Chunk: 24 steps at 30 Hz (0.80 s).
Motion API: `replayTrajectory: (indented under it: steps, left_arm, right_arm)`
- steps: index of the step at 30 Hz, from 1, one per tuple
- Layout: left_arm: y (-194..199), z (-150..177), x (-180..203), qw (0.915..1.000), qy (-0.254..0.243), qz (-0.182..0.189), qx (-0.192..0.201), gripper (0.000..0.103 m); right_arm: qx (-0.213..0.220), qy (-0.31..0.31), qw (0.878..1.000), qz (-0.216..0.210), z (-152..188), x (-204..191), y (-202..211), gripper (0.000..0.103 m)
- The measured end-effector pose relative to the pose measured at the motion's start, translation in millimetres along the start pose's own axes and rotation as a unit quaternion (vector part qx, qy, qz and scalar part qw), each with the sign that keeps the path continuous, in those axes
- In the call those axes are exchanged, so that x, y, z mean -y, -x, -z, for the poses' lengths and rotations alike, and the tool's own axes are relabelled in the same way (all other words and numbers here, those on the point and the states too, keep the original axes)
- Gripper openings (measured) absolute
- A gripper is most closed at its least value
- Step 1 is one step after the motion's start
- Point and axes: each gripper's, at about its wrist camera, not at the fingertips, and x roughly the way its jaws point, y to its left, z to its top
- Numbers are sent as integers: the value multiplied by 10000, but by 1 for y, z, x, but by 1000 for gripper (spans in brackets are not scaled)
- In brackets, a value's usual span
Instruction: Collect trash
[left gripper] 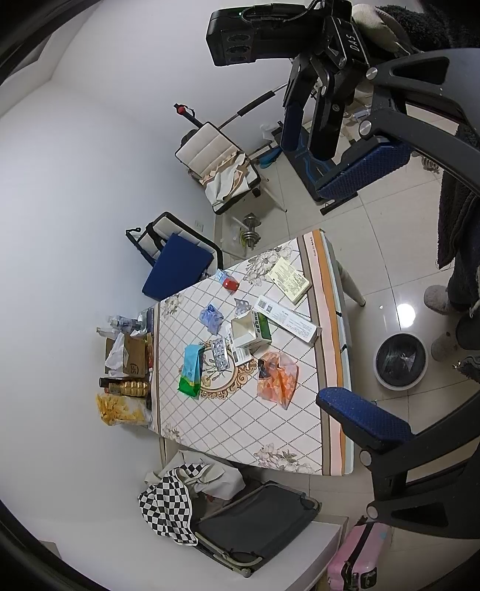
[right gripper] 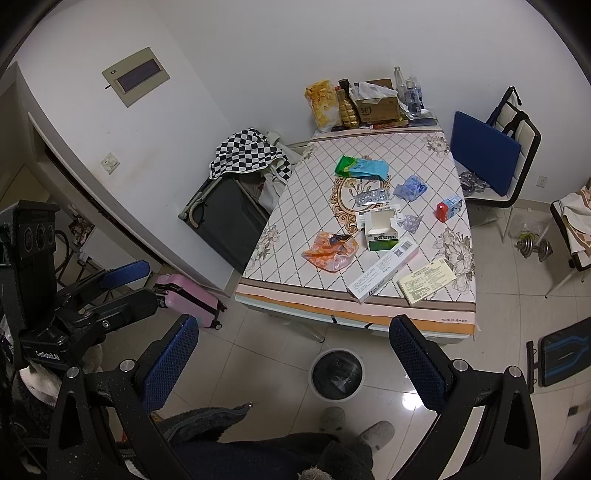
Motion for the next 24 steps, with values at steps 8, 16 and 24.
replayTrajectory:
  steps: [8, 16, 24]
  left_arm:
    - [-18, -3, -9, 9989, -7, -459, 40, 103]
    - [-101, -8, -49, 9889, -13, -1477, -172, 103]
    - [-221, -12, -76, 9750, 94, -1970, -1020, 103]
  right_arm:
    - [88, -261, 9995, 142, -5, 3, -12, 103]
    - [93, -964, 9874, 1253, -10, 42, -60, 103]
    - [-517, -1803, 9621, 1978, -20, 157, -149, 103]
